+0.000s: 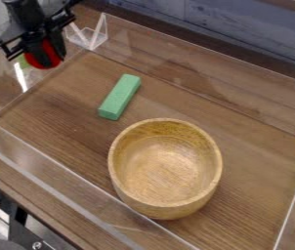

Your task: Move the red object to the left side of the table

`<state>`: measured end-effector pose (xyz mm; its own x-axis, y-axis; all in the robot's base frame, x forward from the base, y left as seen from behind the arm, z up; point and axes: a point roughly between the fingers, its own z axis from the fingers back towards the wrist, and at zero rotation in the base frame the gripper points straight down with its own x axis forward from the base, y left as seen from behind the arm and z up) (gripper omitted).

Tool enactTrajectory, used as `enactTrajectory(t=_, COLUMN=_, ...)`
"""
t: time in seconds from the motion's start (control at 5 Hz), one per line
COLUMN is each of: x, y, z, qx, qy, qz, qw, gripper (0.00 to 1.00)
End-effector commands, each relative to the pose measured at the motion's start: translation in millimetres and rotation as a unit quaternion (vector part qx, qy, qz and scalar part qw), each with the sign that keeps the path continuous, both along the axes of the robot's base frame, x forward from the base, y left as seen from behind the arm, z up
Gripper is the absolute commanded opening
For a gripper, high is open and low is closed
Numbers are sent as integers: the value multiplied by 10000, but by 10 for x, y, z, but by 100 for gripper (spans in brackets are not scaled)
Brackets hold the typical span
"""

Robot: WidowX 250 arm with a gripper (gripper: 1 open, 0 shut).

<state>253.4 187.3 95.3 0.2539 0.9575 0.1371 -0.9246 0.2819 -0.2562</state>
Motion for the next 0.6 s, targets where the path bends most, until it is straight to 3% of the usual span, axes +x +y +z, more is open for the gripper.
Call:
enactTrajectory(t=0.0, x=84, y=226, z=194, qx=419, qy=-243, qz=356, qw=9982, gripper=100)
enactTrajectory(t=0.2, x=114, y=295, z=187, qx=624, qy=-235, qz=611, qw=9959, gripper=100)
enactTrajectory(t=0.4, x=199, y=276, z=94, qx=676, qy=-185, qz=545, qw=9960, gripper=100)
